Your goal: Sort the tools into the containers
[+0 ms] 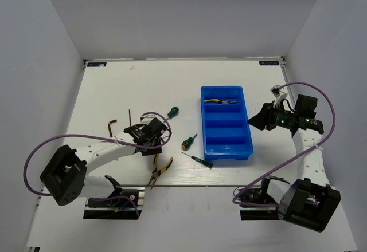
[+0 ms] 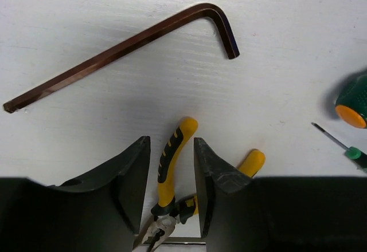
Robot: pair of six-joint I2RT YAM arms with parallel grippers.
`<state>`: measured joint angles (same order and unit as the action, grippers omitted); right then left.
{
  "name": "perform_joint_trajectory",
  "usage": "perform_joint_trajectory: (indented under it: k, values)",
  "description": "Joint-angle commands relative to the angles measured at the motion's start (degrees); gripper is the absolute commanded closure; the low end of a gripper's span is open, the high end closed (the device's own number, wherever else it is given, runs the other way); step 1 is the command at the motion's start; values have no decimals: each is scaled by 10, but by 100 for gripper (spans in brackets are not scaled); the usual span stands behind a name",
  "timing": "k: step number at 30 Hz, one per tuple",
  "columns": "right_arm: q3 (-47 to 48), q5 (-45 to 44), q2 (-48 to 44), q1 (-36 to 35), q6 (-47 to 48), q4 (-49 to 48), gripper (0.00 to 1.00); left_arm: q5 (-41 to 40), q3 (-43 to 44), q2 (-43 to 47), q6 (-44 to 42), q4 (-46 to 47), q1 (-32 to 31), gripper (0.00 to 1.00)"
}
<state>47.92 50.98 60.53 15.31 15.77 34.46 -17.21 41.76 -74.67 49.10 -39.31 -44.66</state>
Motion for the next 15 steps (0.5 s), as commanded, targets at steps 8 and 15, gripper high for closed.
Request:
perform_joint_trajectory:
  k: [8, 15]
  values:
    - [16, 7, 4, 2, 6, 1, 55, 38, -24, -25, -30, 13, 3, 56]
    - [16, 9, 3, 2, 6, -1, 55, 43, -24, -62, -35, 11, -9, 63]
